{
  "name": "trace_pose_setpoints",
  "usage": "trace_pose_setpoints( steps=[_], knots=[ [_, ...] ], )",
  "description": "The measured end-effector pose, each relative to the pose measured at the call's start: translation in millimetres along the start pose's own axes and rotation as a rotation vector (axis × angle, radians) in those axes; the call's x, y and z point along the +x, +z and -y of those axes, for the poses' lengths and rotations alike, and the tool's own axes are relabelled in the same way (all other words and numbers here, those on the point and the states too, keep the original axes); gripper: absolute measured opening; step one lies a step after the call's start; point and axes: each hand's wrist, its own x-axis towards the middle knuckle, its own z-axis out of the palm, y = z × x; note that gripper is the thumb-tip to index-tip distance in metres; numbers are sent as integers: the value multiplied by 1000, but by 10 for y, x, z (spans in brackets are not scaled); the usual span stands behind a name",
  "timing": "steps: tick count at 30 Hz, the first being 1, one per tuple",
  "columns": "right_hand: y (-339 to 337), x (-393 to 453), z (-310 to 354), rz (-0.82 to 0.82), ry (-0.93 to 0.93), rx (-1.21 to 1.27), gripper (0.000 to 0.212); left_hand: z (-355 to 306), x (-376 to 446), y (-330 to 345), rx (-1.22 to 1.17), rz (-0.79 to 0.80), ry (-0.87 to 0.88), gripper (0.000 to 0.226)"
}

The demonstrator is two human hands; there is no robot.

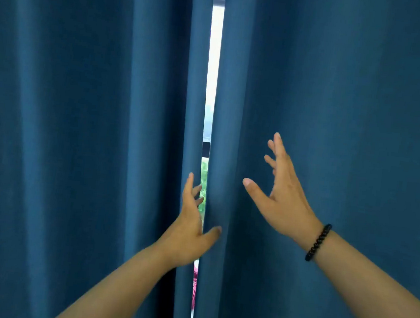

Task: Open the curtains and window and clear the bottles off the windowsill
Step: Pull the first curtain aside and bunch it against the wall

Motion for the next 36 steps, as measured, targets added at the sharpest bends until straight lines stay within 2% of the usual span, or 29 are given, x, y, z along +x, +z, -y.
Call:
trace_pose_setpoints(
  steps=[4,9,14,16,21,23,25,28,30,32,34,36],
  knots=[
    [359,331,-170,-92,38,24,91,366,383,118,-24,9,46,115],
    [710,443,-389,-159,115,8,92,729,782,268,-204,83,15,119],
    [809,519,-447,-150,187,2,101,851,960,510,-137,132,31,121],
    [771,538,-464,-173,215,-27,88,843,1020,636,-113,155,84,120],
    [592,509,-579,-305,171,-269,22,720,1188,986,-123,196,128,127],
    [450,481,-684,-333,168,-341,19,657,1276,1177,-160,202,139,132],
    [306,460,-770,-408,148,-381,29,610,1334,1329,-190,196,123,132],
    [122,432,-920,-569,119,-606,72,545,1390,1525,-196,198,118,134],
    [31,444,-986,-622,249,-678,104,507,1426,1656,-190,224,130,134],
    [-53,473,-1056,-636,366,-666,125,469,1480,1790,-199,259,171,134],
    [-134,494,-1128,-623,397,-602,134,423,1545,1898,-204,284,194,135],
    [-237,519,-1207,-590,374,-411,132,362,1615,2012,-212,311,198,131]
  ],
)
